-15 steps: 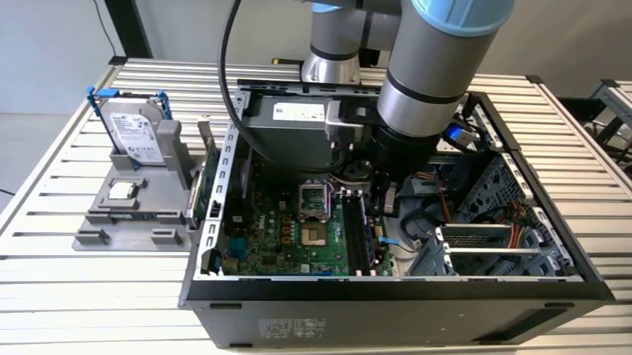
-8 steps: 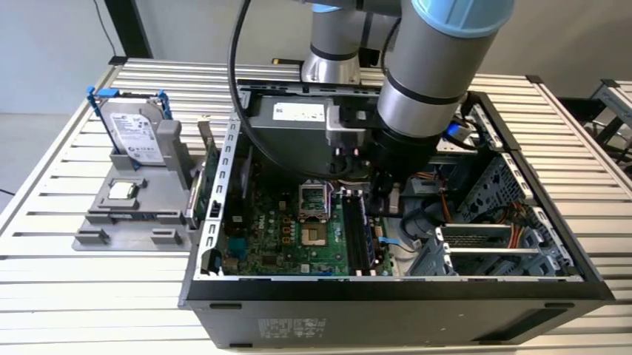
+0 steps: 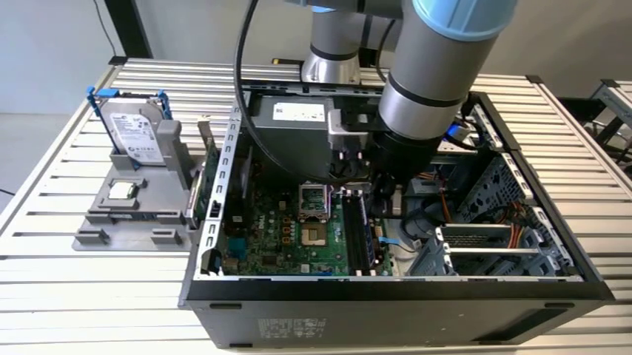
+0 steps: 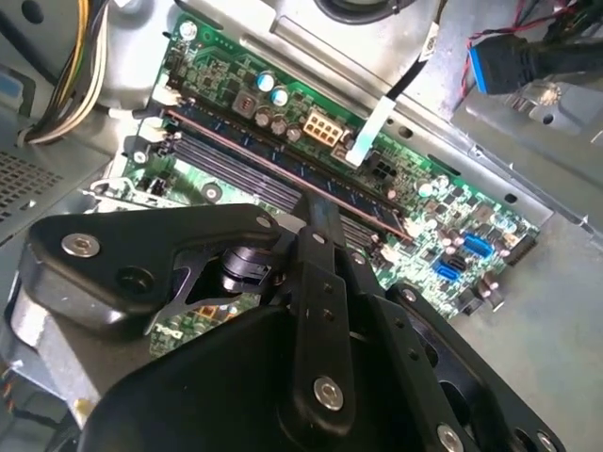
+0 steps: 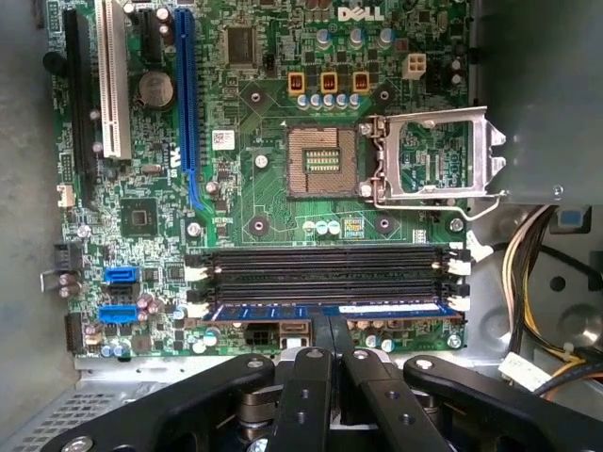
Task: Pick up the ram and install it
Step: 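Press down the ram until it locks into place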
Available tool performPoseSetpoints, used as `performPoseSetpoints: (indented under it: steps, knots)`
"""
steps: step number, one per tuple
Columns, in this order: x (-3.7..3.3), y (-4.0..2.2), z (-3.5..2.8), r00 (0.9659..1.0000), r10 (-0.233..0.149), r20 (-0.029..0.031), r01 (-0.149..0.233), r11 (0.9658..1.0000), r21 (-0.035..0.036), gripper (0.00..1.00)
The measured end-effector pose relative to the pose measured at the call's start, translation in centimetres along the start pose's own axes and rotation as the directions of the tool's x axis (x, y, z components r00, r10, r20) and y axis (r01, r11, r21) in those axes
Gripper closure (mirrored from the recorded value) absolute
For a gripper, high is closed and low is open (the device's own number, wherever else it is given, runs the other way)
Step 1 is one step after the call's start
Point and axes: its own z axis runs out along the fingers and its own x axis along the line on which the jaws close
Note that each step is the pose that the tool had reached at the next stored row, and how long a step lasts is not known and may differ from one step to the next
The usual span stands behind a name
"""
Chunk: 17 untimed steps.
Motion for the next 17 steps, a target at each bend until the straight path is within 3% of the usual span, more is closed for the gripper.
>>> performPoseSetpoints:
  steps: [7,17]
  knots:
    - [0.23,-0.09,1.20,1.0000,0.000,0.0000,0.000,1.0000,0.0000,1.00]
    - [-0.50,-0.09,2.98,1.0000,0.000,-0.0011,0.000,1.0000,-0.0002,1.00]
